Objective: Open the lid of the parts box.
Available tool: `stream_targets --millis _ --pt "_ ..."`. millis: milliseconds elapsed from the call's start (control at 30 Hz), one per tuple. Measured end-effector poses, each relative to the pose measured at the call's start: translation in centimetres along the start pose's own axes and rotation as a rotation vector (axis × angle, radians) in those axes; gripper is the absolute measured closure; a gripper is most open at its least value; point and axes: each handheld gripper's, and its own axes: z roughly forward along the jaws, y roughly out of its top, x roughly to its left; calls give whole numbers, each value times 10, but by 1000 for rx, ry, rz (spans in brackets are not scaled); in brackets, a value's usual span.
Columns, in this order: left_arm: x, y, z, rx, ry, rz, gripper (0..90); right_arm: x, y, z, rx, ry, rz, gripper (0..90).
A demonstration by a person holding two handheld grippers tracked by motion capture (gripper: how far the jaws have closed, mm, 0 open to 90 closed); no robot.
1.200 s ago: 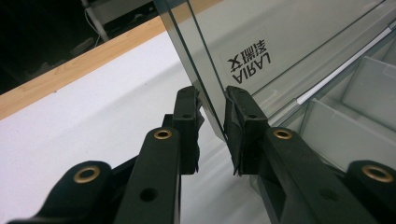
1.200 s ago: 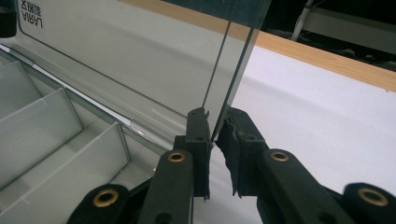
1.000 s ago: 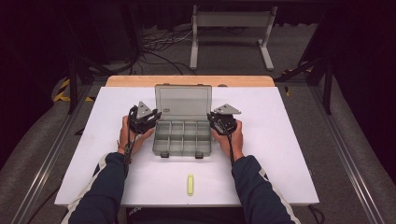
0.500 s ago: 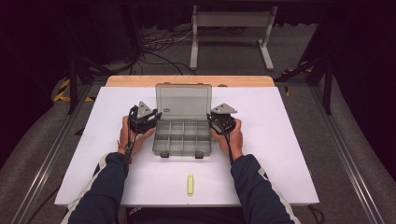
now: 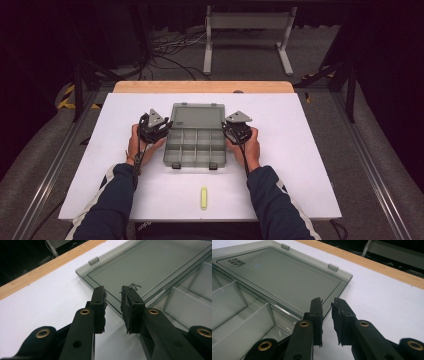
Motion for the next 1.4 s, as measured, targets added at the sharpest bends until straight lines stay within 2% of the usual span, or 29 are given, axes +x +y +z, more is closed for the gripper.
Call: stream_targets --millis 133,300,533,700,1000,1033,1100,1200,1400 --pt "1 3 -7 -24 -14 10 735 -3 0 -1 0 19 12 770" --pt "1 6 -16 -51 -23 17 734 -3 2 -5 -10 23 3 767" --pt "0 10 -31 -81 -53 27 725 0 7 -15 -29 56 -19 752" --pt "-4 12 -40 -87 -86 60 714 2 10 -27 -59 117 -34 729" --pt "-9 11 -56 -104 -126 98 704 3 9 -42 -87 170 -64 713" --pt "-10 11 -59 -107 -139 104 701 4 7 -46 -96 194 -73 710" --pt "-12 10 -62 -108 -145 114 699 4 7 -48 -100 198 -80 709" --pt "-14 10 -67 -116 -161 131 695 6 4 -56 -116 228 -102 707" --pt "-22 9 -77 -125 -193 157 686 8 1 -64 -124 246 -132 699"
